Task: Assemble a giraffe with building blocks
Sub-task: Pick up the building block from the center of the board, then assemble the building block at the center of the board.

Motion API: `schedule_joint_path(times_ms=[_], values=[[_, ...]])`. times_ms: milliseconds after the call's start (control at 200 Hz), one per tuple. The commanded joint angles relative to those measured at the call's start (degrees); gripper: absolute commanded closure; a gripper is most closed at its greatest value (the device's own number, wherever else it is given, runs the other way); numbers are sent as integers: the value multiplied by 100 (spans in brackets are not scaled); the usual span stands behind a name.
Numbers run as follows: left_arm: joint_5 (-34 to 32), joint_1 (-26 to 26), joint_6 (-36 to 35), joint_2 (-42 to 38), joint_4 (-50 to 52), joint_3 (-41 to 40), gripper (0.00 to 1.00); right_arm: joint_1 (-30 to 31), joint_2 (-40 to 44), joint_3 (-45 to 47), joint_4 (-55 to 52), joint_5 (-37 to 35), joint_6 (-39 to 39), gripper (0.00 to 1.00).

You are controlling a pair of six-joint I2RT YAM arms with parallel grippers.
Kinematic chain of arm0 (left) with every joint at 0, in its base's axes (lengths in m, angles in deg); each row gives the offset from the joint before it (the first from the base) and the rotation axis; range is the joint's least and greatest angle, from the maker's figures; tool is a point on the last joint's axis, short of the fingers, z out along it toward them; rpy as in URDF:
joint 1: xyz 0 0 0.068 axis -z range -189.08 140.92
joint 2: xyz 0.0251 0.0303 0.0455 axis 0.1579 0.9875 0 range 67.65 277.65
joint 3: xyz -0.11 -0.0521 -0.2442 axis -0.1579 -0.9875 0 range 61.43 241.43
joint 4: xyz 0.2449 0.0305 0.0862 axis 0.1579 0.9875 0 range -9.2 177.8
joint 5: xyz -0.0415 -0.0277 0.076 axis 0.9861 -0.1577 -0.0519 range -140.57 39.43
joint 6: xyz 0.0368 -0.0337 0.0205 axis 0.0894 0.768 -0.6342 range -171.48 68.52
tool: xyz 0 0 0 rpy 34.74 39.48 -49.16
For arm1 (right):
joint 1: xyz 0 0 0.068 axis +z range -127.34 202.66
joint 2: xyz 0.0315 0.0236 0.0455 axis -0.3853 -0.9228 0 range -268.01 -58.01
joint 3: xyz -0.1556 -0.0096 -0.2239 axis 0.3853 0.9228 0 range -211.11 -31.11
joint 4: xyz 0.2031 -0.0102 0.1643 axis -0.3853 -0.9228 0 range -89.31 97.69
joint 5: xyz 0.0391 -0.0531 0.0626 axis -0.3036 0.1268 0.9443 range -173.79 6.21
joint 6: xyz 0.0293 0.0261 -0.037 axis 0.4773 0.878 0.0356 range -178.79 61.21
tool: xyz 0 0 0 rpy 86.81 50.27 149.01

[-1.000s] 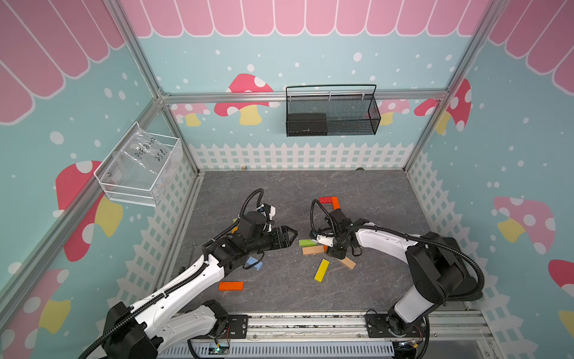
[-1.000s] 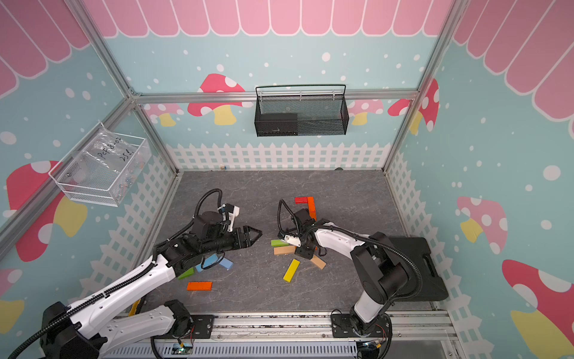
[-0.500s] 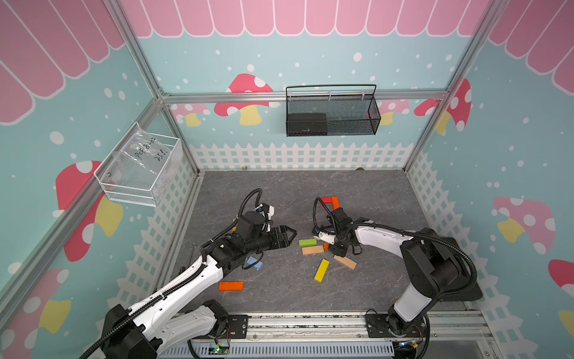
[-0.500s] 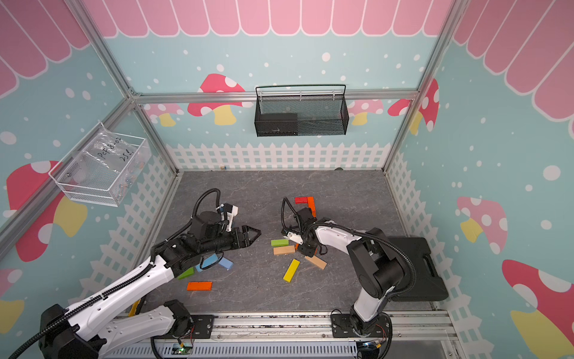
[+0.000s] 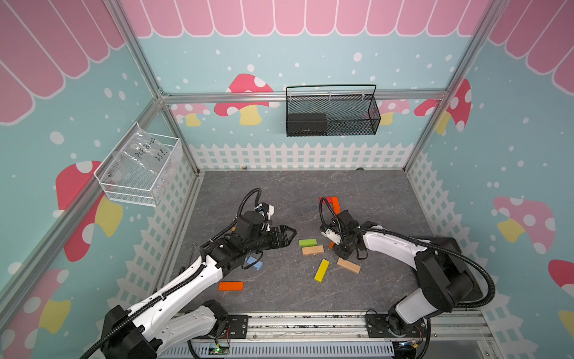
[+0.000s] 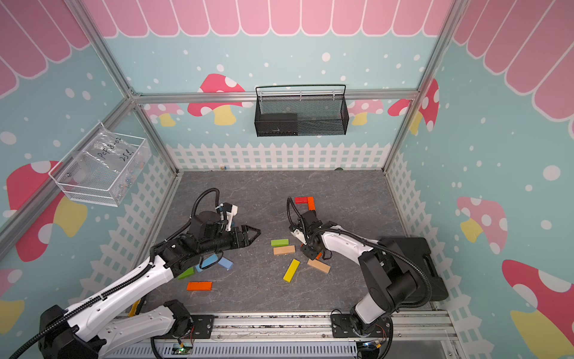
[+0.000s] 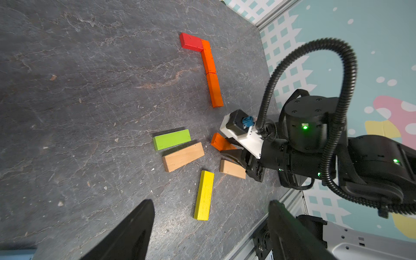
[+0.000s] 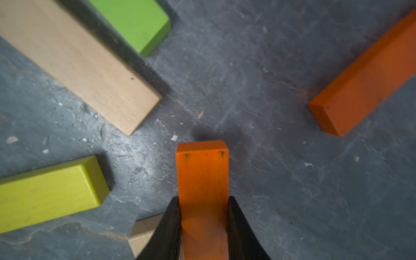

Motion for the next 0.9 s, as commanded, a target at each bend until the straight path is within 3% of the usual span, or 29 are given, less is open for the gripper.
schedule_joint_path(times_ms=[0, 215, 365, 896], values=[[121, -3, 21, 78, -210, 41, 18, -155, 373, -293, 18, -145, 1034, 76], [237, 10, -4, 345, -423, 136, 18, -244, 780, -138, 282, -250, 2360, 76], [270, 73, 12, 518, -544, 232, 18, -566, 699, 9, 260, -106, 2845, 76], [294, 438, 219, 987, -1076, 216, 18, -754, 357, 697, 878, 236, 3394, 79]])
